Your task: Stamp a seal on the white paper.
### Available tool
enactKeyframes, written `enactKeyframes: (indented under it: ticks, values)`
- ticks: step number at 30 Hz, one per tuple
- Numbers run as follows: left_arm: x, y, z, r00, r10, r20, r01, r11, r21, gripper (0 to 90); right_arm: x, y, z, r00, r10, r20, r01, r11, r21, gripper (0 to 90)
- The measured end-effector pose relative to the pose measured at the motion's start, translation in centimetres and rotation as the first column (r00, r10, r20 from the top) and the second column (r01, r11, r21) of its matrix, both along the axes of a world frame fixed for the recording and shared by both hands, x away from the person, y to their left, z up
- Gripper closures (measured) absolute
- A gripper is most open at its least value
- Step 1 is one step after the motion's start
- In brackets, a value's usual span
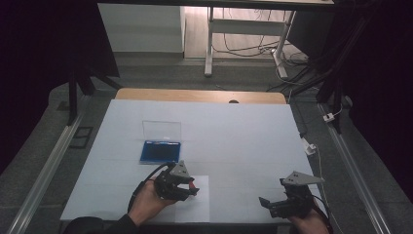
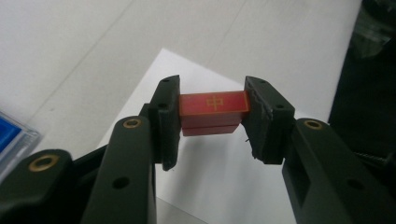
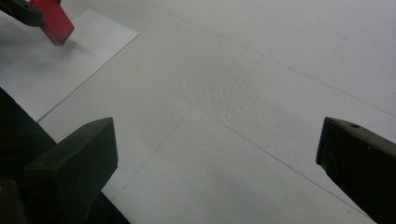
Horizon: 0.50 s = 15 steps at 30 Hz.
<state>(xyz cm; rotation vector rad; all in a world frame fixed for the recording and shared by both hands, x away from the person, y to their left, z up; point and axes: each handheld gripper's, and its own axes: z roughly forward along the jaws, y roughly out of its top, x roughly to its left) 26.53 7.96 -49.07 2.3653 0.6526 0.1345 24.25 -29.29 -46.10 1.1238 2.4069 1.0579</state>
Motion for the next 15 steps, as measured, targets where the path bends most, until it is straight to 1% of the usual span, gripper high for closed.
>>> enactKeyframes:
  ticks: [2,5,7,9,11,12,13,15]
  values:
    - [-0.1,-0.2,-0.2,1.0000,-0.003,0.007,0.003,0.9999,0.015,58.4,0.0,0.0,0.0,1.0000,0.003,0.004,-0.003,1.000,0.000,0.0]
    - [-0.1,-0.4,-0.5,1.0000,-0.008,0.006,0.008,0.9998,0.016,58.4,0.0,0.0,0.0,1.0000,0.002,0.002,-0.002,1.000,0.003,0.0]
    - [-0.2,-0.5,-0.7,0.9999,-0.009,0.011,0.009,0.9995,0.030,58.4,0.0,-0.1,0.0,1.0000,0.002,0.003,-0.002,1.000,0.005,0.0]
    - [-0.3,-0.8,-0.9,0.9998,-0.012,0.013,0.012,0.9985,0.053,58.4,0.0,-0.1,0.0,1.0000,0.003,0.003,-0.003,1.000,0.005,0.0]
    - [-0.6,-1.0,-1.1,0.9994,-0.011,0.033,0.008,0.9977,0.067,58.5,0.0,-0.1,0.0,1.0000,0.002,0.004,-0.002,1.000,0.005,0.0]
    - [-0.7,-1.0,-1.1,0.9994,-0.002,0.033,0.000,0.9977,0.067,58.6,0.0,-0.1,0.0,1.0000,0.002,0.003,-0.002,1.000,0.008,0.0]
    - [-0.7,-1.0,-1.2,0.9994,0.013,0.031,-0.015,0.9983,0.056,58.6,0.0,-0.1,0.0,1.0000,0.001,0.003,-0.001,1.000,0.007,0.0]
    - [-0.9,-0.8,-1.4,0.9990,0.026,0.037,-0.027,0.9990,0.036,58.8,0.0,-0.1,0.0,1.0000,0.001,0.003,-0.001,1.000,0.007,0.0]
